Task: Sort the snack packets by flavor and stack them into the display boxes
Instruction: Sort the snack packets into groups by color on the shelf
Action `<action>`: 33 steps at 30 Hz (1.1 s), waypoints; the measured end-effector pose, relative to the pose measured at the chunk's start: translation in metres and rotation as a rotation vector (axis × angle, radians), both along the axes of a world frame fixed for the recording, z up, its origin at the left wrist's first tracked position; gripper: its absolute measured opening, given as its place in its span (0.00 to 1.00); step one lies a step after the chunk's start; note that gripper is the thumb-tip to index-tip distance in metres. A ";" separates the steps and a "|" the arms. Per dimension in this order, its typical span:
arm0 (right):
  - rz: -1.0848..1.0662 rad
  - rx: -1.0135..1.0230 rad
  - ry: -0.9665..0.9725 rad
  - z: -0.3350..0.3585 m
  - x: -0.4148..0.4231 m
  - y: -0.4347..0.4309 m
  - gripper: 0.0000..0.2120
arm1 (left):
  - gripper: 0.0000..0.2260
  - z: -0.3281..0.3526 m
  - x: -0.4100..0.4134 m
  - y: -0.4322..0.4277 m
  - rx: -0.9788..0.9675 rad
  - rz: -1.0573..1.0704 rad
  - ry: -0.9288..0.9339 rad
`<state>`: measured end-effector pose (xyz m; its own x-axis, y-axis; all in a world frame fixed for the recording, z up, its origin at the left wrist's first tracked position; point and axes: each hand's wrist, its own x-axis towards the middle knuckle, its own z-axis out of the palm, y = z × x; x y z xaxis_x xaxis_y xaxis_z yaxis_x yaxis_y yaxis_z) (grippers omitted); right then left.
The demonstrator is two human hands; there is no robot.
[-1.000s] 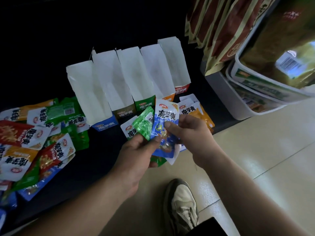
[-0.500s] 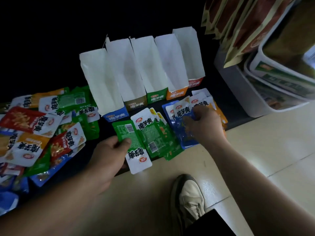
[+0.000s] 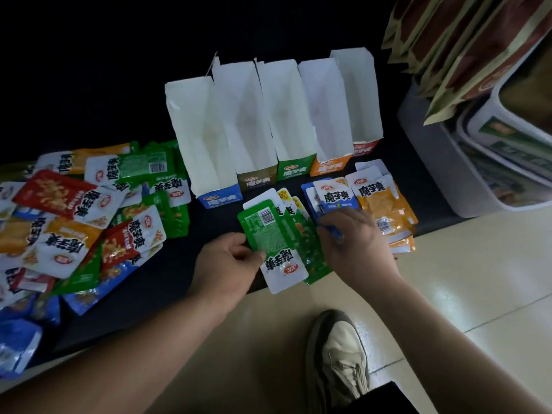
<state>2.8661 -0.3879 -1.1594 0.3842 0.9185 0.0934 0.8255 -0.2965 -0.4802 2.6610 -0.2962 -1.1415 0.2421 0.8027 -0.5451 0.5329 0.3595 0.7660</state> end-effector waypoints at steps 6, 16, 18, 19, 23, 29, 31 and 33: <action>0.016 0.075 -0.016 0.005 -0.006 -0.002 0.13 | 0.16 0.004 0.001 0.000 0.011 0.002 -0.042; 0.024 0.134 0.122 0.015 -0.012 0.000 0.12 | 0.15 0.003 -0.001 0.003 0.031 -0.065 -0.046; 0.043 0.135 0.231 0.024 -0.023 0.007 0.11 | 0.15 0.004 -0.021 0.006 0.043 -0.119 0.007; 0.059 0.128 0.289 0.029 -0.031 0.010 0.11 | 0.15 0.005 -0.033 0.007 0.046 -0.156 0.040; 0.174 0.093 0.334 0.042 -0.068 0.029 0.11 | 0.17 0.009 -0.086 0.006 0.055 -0.318 0.167; 0.257 0.012 0.386 0.032 -0.133 0.067 0.09 | 0.18 0.014 -0.157 0.017 0.117 -0.408 0.265; 0.290 0.010 0.393 0.022 -0.157 0.082 0.10 | 0.18 0.010 -0.176 0.024 0.196 -0.419 0.299; 0.329 0.023 0.346 0.011 -0.177 0.094 0.12 | 0.17 -0.001 -0.187 0.028 0.294 -0.392 0.314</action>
<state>2.6894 -0.2938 -1.1485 0.0857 0.9958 0.0327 0.6641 -0.0326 -0.7469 2.4745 -0.2682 -1.1422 0.4144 0.8145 -0.4061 0.8009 -0.1144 0.5878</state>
